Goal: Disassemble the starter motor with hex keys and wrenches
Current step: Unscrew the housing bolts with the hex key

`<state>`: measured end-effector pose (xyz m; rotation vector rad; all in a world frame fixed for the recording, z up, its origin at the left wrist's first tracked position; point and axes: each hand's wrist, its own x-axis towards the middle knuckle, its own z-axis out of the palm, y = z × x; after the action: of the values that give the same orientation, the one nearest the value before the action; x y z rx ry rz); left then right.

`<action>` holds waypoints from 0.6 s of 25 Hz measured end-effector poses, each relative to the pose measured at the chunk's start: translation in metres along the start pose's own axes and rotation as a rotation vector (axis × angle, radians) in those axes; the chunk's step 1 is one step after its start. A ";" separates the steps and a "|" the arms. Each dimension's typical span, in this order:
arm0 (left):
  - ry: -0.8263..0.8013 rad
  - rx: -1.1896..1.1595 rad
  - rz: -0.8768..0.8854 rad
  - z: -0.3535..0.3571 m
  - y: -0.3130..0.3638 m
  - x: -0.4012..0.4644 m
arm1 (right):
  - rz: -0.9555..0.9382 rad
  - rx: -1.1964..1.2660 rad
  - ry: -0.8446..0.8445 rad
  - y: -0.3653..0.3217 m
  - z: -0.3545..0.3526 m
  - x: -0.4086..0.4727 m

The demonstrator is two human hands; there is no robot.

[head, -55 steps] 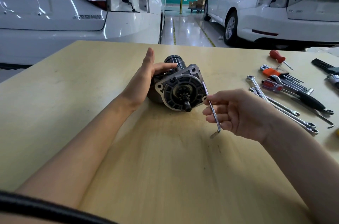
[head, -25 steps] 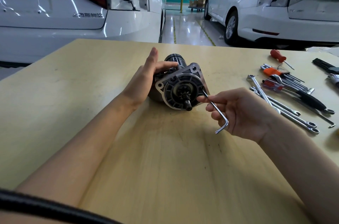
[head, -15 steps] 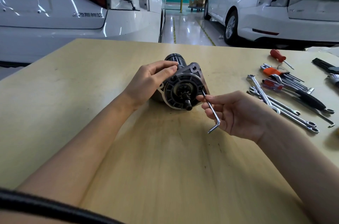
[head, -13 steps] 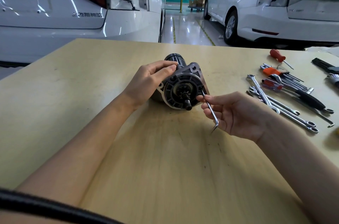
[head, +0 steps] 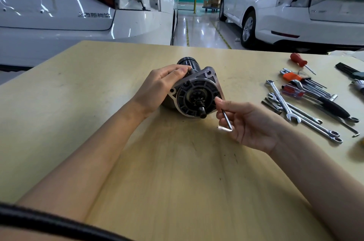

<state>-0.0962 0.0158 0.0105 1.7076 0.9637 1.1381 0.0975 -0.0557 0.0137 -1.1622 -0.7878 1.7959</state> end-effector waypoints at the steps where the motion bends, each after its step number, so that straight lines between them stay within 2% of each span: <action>1: 0.001 -0.001 0.000 0.000 0.000 0.000 | -0.002 -0.012 -0.004 0.001 0.000 0.001; 15: 0.005 0.010 0.006 0.000 -0.001 0.001 | -0.004 0.155 -0.105 -0.002 -0.001 0.000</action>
<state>-0.0964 0.0177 0.0097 1.7178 0.9691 1.1436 0.0990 -0.0548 0.0145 -0.9719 -0.6966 1.8913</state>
